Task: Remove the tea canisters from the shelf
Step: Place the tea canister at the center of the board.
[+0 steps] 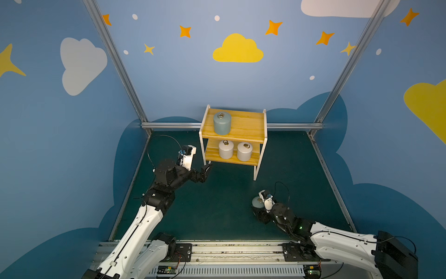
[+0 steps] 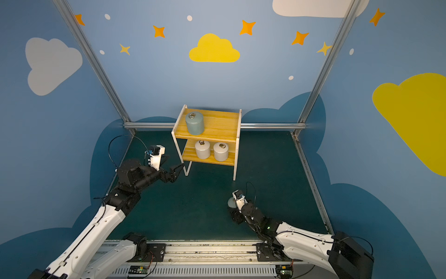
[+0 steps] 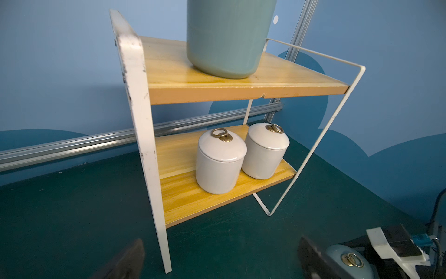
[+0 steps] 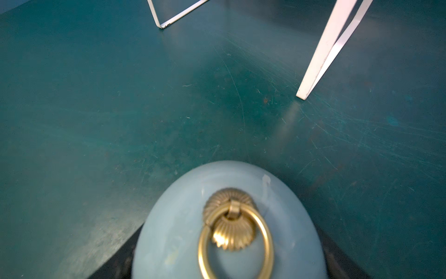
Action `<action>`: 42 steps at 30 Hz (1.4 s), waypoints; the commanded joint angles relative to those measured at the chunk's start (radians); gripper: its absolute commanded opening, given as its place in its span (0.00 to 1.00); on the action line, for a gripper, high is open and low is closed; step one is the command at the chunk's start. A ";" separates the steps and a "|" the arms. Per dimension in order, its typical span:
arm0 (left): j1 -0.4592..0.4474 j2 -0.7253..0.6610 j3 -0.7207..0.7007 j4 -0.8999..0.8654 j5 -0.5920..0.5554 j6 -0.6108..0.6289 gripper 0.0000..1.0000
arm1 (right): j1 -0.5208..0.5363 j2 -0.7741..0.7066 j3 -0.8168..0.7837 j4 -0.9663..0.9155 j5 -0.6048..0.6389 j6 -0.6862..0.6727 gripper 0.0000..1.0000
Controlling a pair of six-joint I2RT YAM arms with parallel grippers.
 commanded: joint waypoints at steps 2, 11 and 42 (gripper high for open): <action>-0.006 0.003 -0.004 0.001 -0.001 0.000 1.00 | 0.005 -0.020 0.011 0.000 -0.008 0.029 0.55; -0.012 0.011 -0.012 0.001 -0.004 0.001 1.00 | 0.005 -0.141 -0.017 -0.108 0.012 0.053 0.61; -0.016 0.013 -0.023 0.001 -0.010 0.009 1.00 | 0.005 -0.164 -0.034 -0.134 0.013 0.098 0.77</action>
